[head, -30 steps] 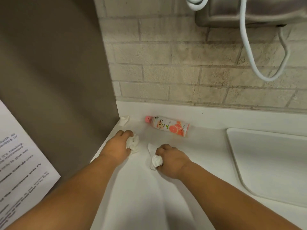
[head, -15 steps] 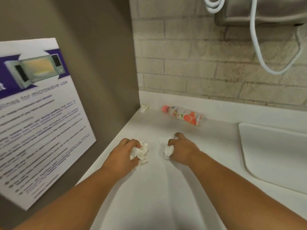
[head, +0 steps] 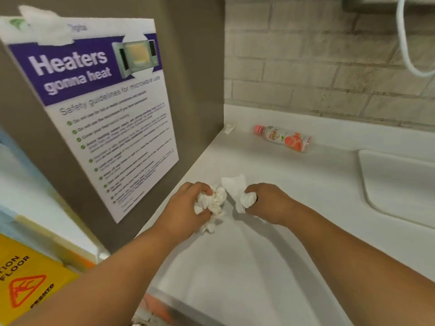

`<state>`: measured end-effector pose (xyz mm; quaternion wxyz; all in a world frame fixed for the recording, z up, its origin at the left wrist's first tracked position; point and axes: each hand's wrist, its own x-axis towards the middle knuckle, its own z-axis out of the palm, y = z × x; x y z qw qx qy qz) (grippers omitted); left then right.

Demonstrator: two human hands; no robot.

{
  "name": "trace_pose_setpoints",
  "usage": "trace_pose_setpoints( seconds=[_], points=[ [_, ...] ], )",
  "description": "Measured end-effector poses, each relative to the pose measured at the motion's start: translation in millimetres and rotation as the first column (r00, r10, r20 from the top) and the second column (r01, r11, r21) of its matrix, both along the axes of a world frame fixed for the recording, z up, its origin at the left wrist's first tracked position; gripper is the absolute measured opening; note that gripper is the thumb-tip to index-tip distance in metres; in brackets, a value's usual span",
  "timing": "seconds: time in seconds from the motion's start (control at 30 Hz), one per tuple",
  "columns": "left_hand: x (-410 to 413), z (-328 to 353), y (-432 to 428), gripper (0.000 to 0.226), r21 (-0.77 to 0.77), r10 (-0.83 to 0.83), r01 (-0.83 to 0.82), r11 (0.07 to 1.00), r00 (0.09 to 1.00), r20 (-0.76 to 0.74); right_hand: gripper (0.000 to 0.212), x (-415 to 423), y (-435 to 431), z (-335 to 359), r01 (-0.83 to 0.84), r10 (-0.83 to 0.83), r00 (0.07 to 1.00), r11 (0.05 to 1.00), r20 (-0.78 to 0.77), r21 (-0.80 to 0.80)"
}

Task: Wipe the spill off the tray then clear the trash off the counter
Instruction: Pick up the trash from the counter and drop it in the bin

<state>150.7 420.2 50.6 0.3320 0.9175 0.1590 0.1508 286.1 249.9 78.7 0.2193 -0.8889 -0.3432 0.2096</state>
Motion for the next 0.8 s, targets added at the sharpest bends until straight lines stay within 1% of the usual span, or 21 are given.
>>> trace_pose_setpoints(
  seconds=[0.07, 0.13, 0.2, 0.27, 0.33, 0.4, 0.5, 0.57, 0.6, 0.63, 0.7, 0.8],
  points=[
    [-28, 2, 3, 0.037, -0.019, -0.040, 0.040, 0.999, 0.999, 0.017, 0.010, -35, 5, 13, -0.037, 0.037, 0.998, 0.999, -0.049, -0.002],
    [-62, 3, 9, 0.043, -0.021, -0.069, 0.070, 0.997, 0.997, 0.030, 0.014, -71, 9, 25, -0.048, 0.048, 0.993, 0.999, -0.111, 0.002],
    [-103, 3, 20, 0.047, 0.027, -0.086, 0.085, 0.996, 0.995, 0.058, 0.007, -109, 13, 35, -0.051, 0.053, 0.982, 0.999, -0.182, 0.017],
    [-148, 0, 34, 0.048, 0.059, -0.094, 0.089, 0.994, 0.993, 0.077, 0.019, -148, 22, 38, -0.066, 0.070, 0.970, 0.998, -0.234, 0.026],
    [-193, -8, 50, 0.048, 0.045, -0.086, 0.084, 0.995, 0.995, 0.055, 0.030, -189, 36, 31, -0.109, 0.113, 0.959, 0.994, -0.260, 0.030],
    [-235, -23, 67, 0.049, 0.036, -0.057, 0.057, 0.998, 0.998, 0.024, 0.028, -226, 54, 17, -0.160, 0.163, 0.940, 0.986, -0.300, 0.034],
    [-285, -58, 90, 0.048, 0.015, 0.024, -0.023, 1.000, 0.998, -0.057, 0.021, -270, 81, -15, -0.272, 0.246, 0.915, 0.961, -0.321, -0.039],
    [-310, -85, 102, 0.044, -0.019, 0.083, -0.086, 0.996, 0.989, -0.122, 0.006, -290, 99, -47, -0.332, 0.283, 0.896, 0.939, -0.341, -0.094],
    [-319, -100, 108, 0.043, -0.036, 0.116, -0.123, 0.992, 0.981, -0.153, 0.003, -296, 107, -67, -0.348, 0.287, 0.889, 0.930, -0.356, -0.120],
    [-327, -116, 113, 0.043, -0.055, 0.153, -0.166, 0.985, 0.971, -0.185, 0.007, -301, 115, -89, -0.347, 0.272, 0.884, 0.927, -0.380, -0.144],
    [-339, -153, 122, 0.041, -0.095, 0.246, -0.271, 0.958, 0.945, -0.217, 0.005, -308, 130, -131, -0.344, 0.241, 0.878, 0.918, -0.414, -0.195],
    [-352, -212, 134, 0.036, -0.196, 0.374, -0.433, 0.880, 0.885, -0.278, 0.003, -310, 152, -198, -0.372, 0.237, 0.874, 0.888, -0.425, -0.270]
  ],
)
